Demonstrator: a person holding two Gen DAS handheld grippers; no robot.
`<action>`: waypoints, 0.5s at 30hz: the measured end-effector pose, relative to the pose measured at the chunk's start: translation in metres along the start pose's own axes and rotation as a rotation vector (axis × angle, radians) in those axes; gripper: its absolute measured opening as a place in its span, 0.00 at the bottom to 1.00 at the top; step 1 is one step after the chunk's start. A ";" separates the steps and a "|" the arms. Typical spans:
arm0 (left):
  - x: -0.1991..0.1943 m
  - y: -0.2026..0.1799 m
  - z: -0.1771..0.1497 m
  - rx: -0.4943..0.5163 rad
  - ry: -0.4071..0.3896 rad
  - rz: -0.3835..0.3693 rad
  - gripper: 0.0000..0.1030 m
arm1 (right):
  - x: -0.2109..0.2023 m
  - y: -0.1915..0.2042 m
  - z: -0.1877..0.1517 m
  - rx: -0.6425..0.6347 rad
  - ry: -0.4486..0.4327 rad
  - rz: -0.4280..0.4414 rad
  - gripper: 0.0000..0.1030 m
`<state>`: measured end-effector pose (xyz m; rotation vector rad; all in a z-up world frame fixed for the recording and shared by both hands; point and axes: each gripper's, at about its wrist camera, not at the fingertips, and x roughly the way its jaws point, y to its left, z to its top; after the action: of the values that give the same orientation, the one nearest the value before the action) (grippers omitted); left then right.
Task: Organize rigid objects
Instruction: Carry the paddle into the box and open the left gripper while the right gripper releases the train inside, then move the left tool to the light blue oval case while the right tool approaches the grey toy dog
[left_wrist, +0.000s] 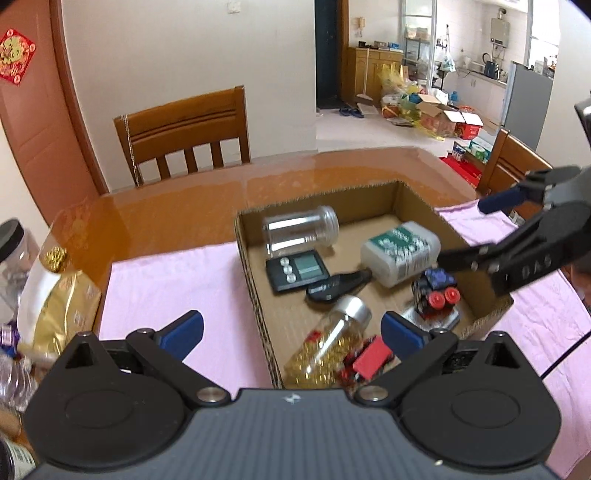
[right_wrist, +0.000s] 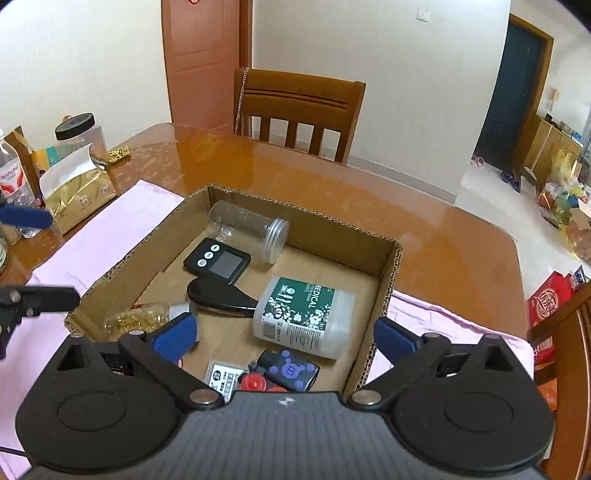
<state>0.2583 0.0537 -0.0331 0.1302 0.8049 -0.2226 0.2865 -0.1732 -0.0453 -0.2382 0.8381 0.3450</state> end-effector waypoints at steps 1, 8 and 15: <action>0.000 -0.001 -0.003 -0.004 0.005 0.003 0.99 | -0.002 0.000 0.000 0.001 0.002 -0.009 1.00; -0.005 -0.009 -0.020 -0.043 0.013 0.013 0.99 | -0.012 0.004 -0.013 0.045 0.027 -0.045 1.00; -0.008 -0.018 -0.036 -0.055 0.028 0.037 0.99 | -0.023 0.010 -0.033 0.110 0.059 -0.080 1.00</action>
<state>0.2237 0.0446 -0.0524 0.0962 0.8356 -0.1638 0.2454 -0.1800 -0.0500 -0.1795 0.9006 0.2165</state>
